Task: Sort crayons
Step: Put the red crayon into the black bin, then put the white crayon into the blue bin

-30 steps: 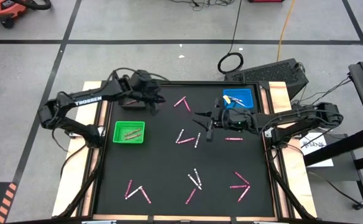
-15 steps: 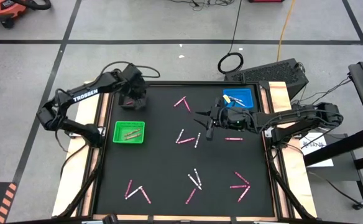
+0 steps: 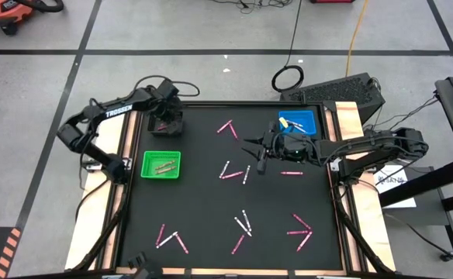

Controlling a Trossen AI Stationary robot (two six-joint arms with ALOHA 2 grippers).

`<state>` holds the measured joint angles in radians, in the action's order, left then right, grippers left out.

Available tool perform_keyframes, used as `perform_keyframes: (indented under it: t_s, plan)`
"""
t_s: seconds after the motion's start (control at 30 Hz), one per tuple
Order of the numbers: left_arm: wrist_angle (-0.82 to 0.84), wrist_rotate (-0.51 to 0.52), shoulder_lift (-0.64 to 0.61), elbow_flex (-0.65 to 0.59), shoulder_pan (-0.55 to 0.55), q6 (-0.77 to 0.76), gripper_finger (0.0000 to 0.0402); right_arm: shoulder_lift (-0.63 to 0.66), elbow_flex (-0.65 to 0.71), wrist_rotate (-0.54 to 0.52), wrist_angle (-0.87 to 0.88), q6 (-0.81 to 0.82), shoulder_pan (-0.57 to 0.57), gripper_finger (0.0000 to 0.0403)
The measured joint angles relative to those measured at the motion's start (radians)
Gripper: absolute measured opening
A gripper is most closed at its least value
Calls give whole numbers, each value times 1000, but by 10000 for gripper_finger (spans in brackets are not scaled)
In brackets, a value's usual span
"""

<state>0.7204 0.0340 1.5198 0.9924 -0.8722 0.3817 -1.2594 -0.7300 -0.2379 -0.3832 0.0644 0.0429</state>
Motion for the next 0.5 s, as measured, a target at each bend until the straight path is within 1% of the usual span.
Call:
perform_keyframes:
  t_s: [0.13,0.37,0.5]
  plan:
    - [3,8,31,0,0,3,30,0,0,0,0,2,0,135]
    - [3,31,39,0,0,19,64,0,0,1,10,0,11,135]
    - [12,48,39,1,1,17,72,0,0,3,22,0,16,135]
